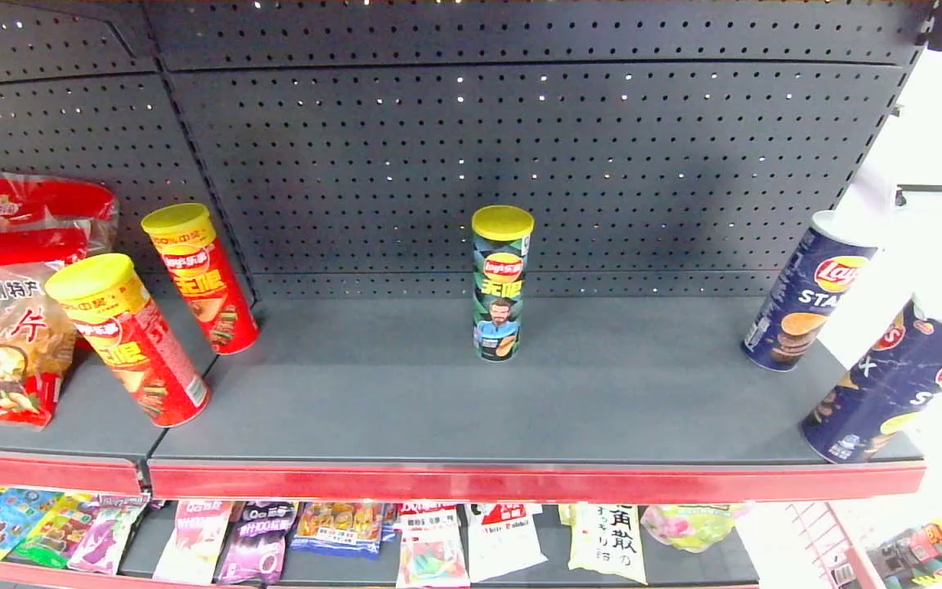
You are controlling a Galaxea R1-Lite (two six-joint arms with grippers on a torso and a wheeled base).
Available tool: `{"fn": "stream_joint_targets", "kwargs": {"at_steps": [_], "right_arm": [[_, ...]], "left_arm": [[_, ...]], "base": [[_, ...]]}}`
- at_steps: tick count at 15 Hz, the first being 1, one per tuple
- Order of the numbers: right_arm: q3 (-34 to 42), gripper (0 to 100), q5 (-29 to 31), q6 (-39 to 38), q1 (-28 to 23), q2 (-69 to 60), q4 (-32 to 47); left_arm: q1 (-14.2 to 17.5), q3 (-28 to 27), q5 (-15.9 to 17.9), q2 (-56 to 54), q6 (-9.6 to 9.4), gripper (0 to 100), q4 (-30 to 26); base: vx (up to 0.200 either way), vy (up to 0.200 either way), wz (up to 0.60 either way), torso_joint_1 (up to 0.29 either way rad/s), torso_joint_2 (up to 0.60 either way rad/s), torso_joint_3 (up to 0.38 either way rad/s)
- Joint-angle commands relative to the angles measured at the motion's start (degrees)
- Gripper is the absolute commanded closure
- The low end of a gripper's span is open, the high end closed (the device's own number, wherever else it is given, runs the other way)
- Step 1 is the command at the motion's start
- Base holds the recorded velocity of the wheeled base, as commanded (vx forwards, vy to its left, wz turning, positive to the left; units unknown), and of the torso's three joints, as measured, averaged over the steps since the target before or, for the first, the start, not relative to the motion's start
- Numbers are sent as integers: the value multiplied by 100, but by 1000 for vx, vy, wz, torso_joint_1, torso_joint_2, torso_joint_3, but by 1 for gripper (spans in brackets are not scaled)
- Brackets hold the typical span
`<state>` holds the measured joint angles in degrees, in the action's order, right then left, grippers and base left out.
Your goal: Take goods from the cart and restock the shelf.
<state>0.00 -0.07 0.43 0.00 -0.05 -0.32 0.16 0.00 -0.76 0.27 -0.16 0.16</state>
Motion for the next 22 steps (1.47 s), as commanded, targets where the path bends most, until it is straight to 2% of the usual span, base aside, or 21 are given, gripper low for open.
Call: {"fn": "stream_joint_targets", "kwargs": {"at_steps": [1,10,22], "right_arm": [[0,0,-1,1,0,5,-3],[0,0,-1,1,0,5,-3],[0,0,-1,-8,-9,5,-3]], "left_arm": [[2,0,-4,0,7,0,2],[2,0,-12,0,16,0,2],[2,0,-12,0,33,0,2]], "base": [[0,-200,0,7,7,-2],[0,-200,0,5,0,2],[0,0,0,0,0,0]]}}
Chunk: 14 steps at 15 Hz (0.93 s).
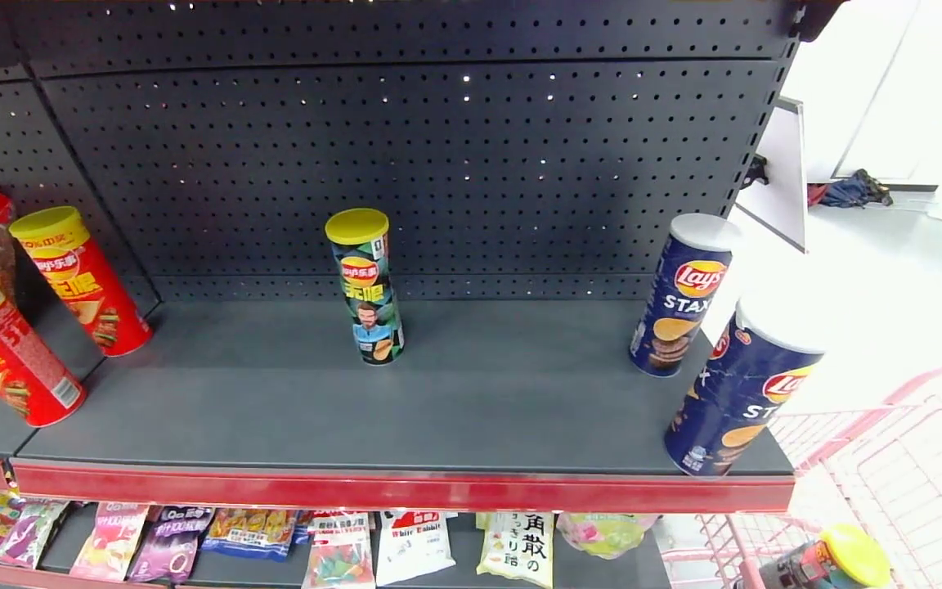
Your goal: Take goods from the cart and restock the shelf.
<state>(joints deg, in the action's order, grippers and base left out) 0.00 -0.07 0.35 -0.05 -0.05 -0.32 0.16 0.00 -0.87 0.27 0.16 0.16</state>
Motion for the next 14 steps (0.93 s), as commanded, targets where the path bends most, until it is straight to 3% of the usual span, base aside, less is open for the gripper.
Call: {"fn": "stream_joint_targets", "kwargs": {"at_steps": [1,8,14], "right_arm": [[0,0,-1,0,5,5,-3],[0,0,-1,0,5,5,-3],[0,0,-1,0,-4,5,-3]], "left_arm": [[2,0,-1,0,2,0,2],[2,0,-1,0,2,0,2],[2,0,-1,0,2,0,2]], "base": [[0,0,-600,2,-2,7],[0,0,-600,1,4,2],[0,0,0,0,0,0]]}}
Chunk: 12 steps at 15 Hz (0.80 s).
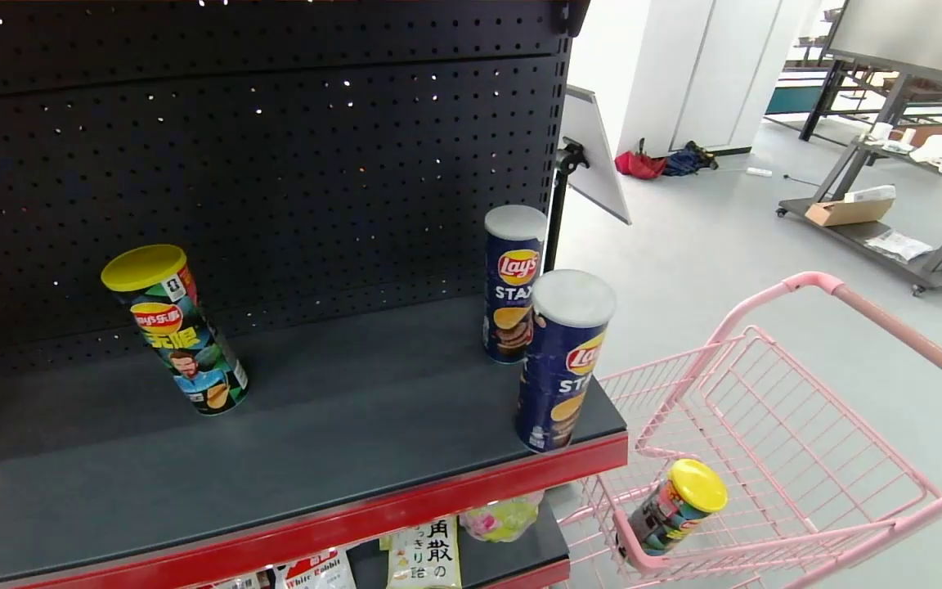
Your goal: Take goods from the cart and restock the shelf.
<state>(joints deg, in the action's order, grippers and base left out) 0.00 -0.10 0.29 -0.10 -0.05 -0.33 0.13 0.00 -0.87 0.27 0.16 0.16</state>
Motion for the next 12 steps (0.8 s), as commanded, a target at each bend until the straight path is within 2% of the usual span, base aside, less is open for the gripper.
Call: {"fn": "stream_joint_targets", "kwargs": {"at_steps": [1,12], "right_arm": [[0,0,1,-12,1,5,-2],[0,0,1,-12,1,5,-2]], "left_arm": [[4,0,-1,0,2,0,2],[4,0,-1,0,2,0,2]], "base": [[0,0,0,0,0,0],[0,0,0,0,0,0]]}}
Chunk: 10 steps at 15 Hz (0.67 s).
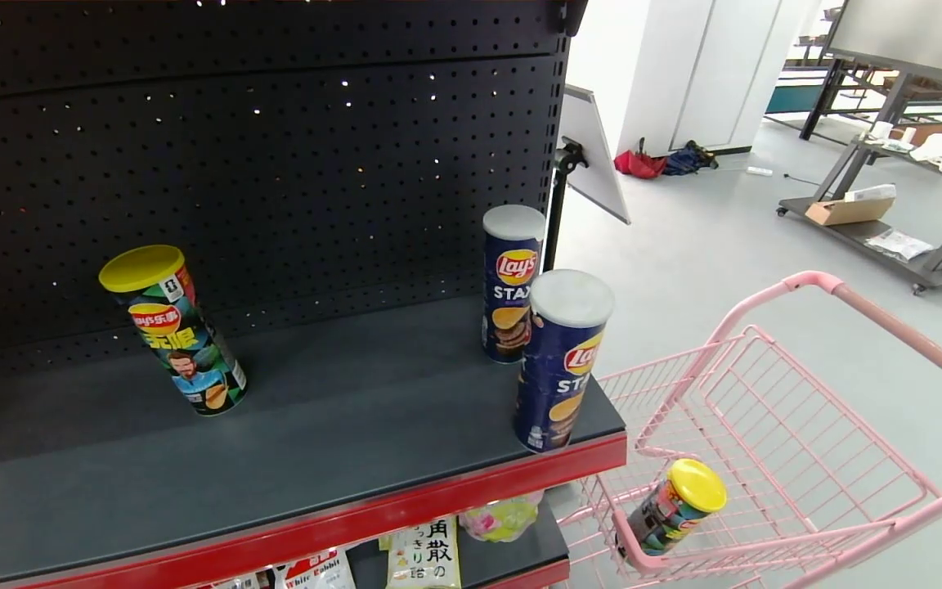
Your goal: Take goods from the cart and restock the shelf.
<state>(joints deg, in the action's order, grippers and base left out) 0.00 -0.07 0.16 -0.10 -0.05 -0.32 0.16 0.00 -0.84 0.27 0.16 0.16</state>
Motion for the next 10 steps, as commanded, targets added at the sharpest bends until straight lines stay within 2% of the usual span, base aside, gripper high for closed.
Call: {"fn": "stream_joint_targets", "kwargs": {"at_steps": [1,10], "right_arm": [[0,0,-1,2,1,5,-3],[0,0,-1,-7,1,5,-3]], "left_arm": [[2,0,-4,0,2,0,2],[2,0,-4,0,2,0,2]], "base": [[0,0,0,0,0,0],[0,0,0,-11,20,17]]}}
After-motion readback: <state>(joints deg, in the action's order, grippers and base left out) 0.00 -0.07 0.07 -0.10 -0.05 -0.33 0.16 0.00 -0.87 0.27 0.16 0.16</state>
